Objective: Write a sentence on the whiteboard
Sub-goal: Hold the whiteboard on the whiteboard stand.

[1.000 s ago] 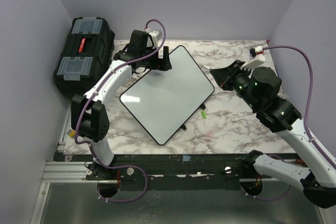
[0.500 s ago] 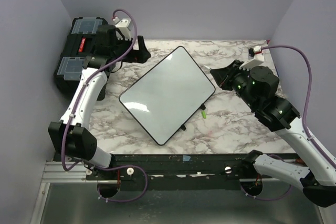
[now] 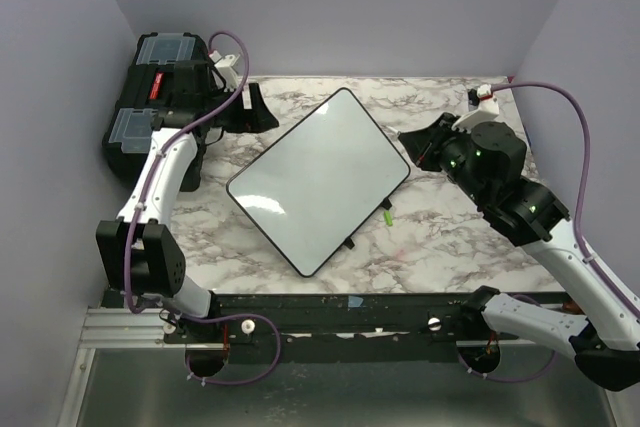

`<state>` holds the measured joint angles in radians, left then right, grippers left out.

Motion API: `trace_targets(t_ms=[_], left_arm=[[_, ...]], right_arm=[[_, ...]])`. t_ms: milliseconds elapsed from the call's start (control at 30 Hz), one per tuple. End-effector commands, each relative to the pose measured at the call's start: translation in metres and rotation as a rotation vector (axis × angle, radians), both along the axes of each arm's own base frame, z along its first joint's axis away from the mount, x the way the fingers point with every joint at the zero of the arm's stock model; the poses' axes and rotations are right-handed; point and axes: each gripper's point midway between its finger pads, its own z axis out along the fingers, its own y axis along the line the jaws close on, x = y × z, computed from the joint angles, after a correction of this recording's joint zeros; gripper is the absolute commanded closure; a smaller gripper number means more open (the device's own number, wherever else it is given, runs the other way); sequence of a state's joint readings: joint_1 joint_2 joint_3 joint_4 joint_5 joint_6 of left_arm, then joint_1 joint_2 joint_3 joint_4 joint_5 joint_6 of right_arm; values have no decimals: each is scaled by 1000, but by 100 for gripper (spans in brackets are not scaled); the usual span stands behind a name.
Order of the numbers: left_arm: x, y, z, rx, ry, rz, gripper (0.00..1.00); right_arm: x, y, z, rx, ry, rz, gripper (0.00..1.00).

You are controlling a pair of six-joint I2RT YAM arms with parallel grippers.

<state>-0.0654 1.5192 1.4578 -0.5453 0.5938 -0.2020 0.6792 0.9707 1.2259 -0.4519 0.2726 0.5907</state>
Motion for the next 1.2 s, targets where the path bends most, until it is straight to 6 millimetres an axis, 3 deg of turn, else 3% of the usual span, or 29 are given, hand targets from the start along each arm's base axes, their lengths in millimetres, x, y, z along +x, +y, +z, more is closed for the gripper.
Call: trace_targets(t_ms=[0, 133, 533, 833, 1167], left_arm=[[-13, -22, -19, -97, 110, -145, 23], [-12, -22, -38, -100, 180, -138, 30], [-21, -25, -72, -138, 296, -126, 34], [-37, -37, -76, -215, 357, -207, 48], [-44, -41, -85, -233, 403, -260, 57]], right_arm=[[-5, 4, -4, -26, 24, 40, 99], [-7, 8, -12, -26, 47, 62, 99], [-4, 25, -26, -49, 79, 127, 99], [-8, 30, -31, -68, 81, 177, 99], [-8, 31, -38, -94, 84, 187, 99]])
